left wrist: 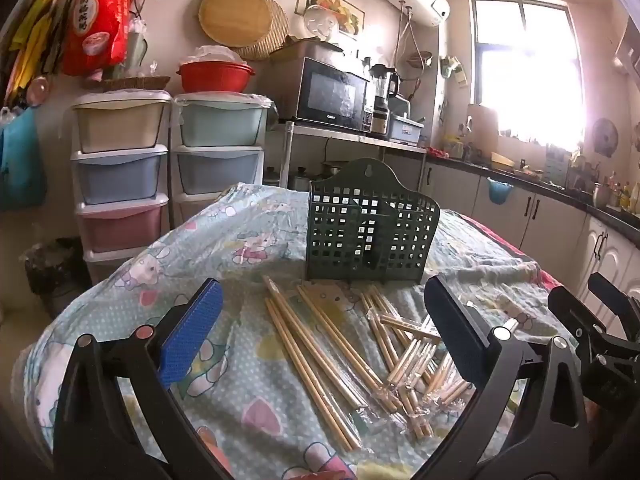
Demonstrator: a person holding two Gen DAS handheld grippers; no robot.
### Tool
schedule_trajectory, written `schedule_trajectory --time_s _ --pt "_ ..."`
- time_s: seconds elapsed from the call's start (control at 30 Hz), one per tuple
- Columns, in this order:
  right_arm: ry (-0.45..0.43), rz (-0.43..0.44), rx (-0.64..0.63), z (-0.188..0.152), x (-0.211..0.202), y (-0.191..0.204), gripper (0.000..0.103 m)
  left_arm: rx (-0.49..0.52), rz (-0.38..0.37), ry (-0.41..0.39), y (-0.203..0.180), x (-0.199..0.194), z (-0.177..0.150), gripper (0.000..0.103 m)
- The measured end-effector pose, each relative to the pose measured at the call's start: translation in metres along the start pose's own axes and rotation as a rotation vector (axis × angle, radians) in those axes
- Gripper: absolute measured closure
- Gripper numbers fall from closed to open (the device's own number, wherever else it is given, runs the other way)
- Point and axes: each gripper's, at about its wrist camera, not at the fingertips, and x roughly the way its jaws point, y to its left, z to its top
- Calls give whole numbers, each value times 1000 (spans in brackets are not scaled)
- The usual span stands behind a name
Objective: Organize utensils
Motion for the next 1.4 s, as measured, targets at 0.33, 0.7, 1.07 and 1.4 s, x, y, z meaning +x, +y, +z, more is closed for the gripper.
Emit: schedule_trajectory --time_s 0.33,0.7,1.07,1.4 --pt "8 5 9 6 -3 -7 6 7 4 -2 0 0 0 10" --pt "2 6 4 5 -5 -2 6 6 2 -3 0 0 0 10" --pt "-3 9 2 4 -4 0 6 7 2 -4 -1 0 0 10" --pt "-2 14 4 4 -3 -1 6 3 -1 -5 0 0 0 10"
